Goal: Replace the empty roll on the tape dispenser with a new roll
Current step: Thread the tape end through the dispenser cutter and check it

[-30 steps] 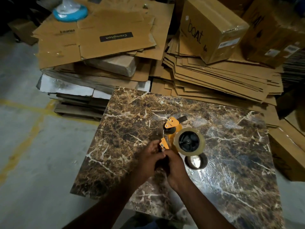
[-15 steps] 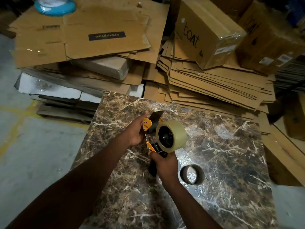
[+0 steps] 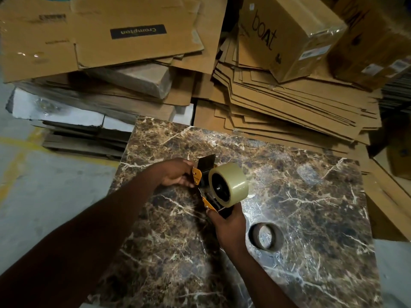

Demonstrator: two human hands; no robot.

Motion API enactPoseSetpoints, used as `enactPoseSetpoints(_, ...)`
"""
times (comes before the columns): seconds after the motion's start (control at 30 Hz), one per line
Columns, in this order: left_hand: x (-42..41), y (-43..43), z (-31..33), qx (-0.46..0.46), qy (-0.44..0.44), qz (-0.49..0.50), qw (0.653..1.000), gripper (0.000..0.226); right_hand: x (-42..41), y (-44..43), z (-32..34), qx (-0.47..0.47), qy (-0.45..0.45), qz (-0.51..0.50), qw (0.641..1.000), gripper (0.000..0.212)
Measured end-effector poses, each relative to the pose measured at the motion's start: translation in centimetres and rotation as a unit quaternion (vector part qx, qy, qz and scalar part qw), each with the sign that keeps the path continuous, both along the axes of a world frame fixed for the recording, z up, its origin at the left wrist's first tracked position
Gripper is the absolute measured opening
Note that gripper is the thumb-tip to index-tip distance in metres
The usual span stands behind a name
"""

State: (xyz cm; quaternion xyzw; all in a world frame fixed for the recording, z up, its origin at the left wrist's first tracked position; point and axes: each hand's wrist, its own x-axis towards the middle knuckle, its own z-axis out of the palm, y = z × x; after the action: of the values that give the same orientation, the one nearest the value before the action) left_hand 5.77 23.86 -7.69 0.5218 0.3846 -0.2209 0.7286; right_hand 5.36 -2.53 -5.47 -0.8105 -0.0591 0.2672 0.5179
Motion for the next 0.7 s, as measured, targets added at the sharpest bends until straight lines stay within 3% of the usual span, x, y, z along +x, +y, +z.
enactPoseSetpoints(0.13,0.6,0.0,-0.3,0.092,0.01,-0.08,0.992,0.032,-0.9,0.2,-0.8,-0.015,-0.005,0.006,1.0,0.063)
enactPoseSetpoints(0.33,0.5,0.6,-2.1,0.327,-0.055,-0.191,0.924,0.032,-1.8,0.1,-1.9,-0.051,-0.006,0.009,0.999,0.05)
enactPoseSetpoints(0.53,-1.0,-0.4,-4.0,0.369,-0.129,-0.183,0.902,0.021,-2.9,-0.5,-1.8,-0.085,-0.002,0.004,0.996,0.045)
enactPoseSetpoints(0.7,-1.4,-0.5,-3.6,0.431,-0.177,-0.237,0.852,0.027,-4.0,-1.1,-1.7,-0.121,-0.001,0.011,0.993,0.046)
